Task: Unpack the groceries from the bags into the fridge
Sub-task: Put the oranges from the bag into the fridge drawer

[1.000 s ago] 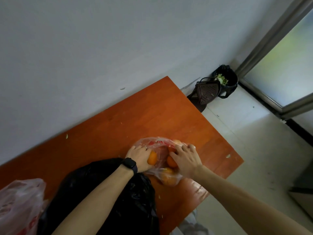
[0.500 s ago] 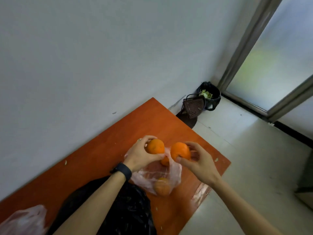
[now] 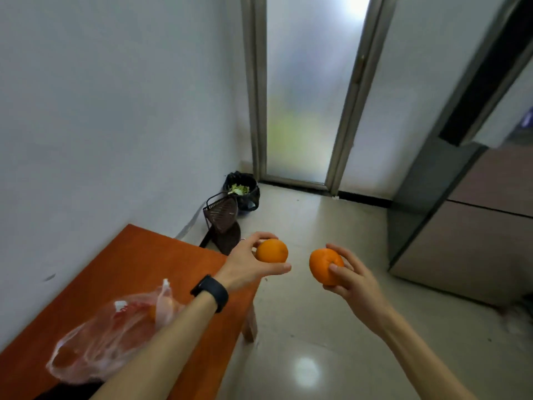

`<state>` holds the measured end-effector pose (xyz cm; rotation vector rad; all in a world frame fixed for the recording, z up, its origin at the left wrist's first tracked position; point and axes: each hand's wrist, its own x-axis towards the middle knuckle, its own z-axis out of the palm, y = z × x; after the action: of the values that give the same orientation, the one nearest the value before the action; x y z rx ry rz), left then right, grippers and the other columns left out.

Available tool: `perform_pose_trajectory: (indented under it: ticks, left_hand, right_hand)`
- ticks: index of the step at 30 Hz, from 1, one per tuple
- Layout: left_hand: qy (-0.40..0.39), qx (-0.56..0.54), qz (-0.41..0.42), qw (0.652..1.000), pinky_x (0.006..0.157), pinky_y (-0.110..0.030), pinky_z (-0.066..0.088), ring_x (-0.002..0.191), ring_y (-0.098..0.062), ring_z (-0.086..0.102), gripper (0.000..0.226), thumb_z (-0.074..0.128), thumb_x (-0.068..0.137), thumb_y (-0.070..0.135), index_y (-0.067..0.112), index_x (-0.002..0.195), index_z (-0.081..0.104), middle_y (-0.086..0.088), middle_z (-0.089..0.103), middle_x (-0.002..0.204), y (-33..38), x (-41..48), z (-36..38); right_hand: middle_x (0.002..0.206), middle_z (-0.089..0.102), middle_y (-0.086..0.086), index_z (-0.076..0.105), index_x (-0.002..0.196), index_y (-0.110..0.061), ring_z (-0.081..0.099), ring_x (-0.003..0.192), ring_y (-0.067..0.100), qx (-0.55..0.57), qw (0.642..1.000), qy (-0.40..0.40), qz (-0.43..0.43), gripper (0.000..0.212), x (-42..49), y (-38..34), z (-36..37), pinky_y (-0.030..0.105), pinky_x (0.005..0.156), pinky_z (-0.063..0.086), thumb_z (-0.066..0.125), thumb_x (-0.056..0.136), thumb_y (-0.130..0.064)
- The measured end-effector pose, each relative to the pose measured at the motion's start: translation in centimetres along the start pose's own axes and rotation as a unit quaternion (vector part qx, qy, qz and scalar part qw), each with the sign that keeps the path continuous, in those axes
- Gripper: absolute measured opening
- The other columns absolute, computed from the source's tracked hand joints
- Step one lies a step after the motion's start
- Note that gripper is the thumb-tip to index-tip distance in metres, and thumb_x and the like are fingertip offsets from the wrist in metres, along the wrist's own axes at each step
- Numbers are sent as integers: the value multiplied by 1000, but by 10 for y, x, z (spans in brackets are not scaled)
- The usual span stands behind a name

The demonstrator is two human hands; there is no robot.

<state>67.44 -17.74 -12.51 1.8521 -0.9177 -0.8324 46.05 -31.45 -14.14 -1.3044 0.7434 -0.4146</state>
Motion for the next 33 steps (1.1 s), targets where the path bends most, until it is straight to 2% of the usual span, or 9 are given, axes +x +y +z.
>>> perform_pose_trajectory:
  ticks: [2,4,9,12,16,19,25,29,33]
  left_hand:
    - [-40,15,10,999,84,-34,59,104,-14,59,63,90,63,46,42,116,56,4,49,122,30,11,54]
    - [-74,55,24,995,87,-35,57,106,-18,55,65,89,66,42,39,119,52,4,44,122,59,21,109]
    - [-113,92,95,985,83,-26,52,108,-16,52,74,88,63,49,39,124,47,5,39,127,127,41,227]
    - [-144,111,155,971,80,-24,53,102,-9,55,72,88,60,54,44,118,48,10,49,122,164,58,278]
    - [-167,132,209,954,79,-20,51,102,-11,52,69,89,60,52,46,113,46,7,41,122,217,90,336]
    - [-162,120,235,951,75,-13,47,102,-12,50,69,90,65,43,39,117,45,4,35,122,256,124,377]
    - [-156,81,279,944,67,-11,46,98,-9,49,61,84,76,34,37,118,40,3,30,123,330,204,455]
    - [-147,73,328,930,67,-11,45,99,-7,47,58,82,77,36,38,118,41,4,29,123,407,280,508]
    - [-126,70,358,922,79,-16,47,102,-9,48,62,84,75,35,37,122,44,5,31,123,457,317,531]
  right_hand:
    - [134,49,1,59,125,-40,58,114,28,-11,999,47,-16,67,-23,-6,-56,37,82,56,83,62,-45]
    - [131,49,-3,56,128,-39,59,112,24,-57,993,96,-41,78,-47,-11,-109,33,78,56,89,58,-44]
    - [127,56,-3,58,125,-35,62,103,13,-122,970,186,-99,68,-99,-22,-227,18,69,55,91,68,-16]
    - [123,59,-9,59,124,-37,63,99,4,-155,952,229,-129,69,-116,-33,-284,18,74,55,91,67,-17]
    - [123,58,-19,57,124,-49,62,103,2,-191,928,280,-154,70,-124,-52,-356,24,83,55,92,68,-27]
    - [124,57,-22,55,124,-51,61,106,2,-213,912,305,-175,70,-117,-71,-405,26,87,54,91,69,-30]
    - [129,51,-22,52,126,-54,58,109,6,-252,887,335,-193,71,-76,-114,-505,28,88,55,90,69,-33]
    - [128,51,-22,52,124,-55,59,109,6,-266,870,358,-211,71,-24,-169,-590,30,87,56,91,69,-33]
    - [126,54,-21,52,125,-53,59,106,3,-308,853,359,-218,69,2,-217,-632,19,81,50,90,70,-35]
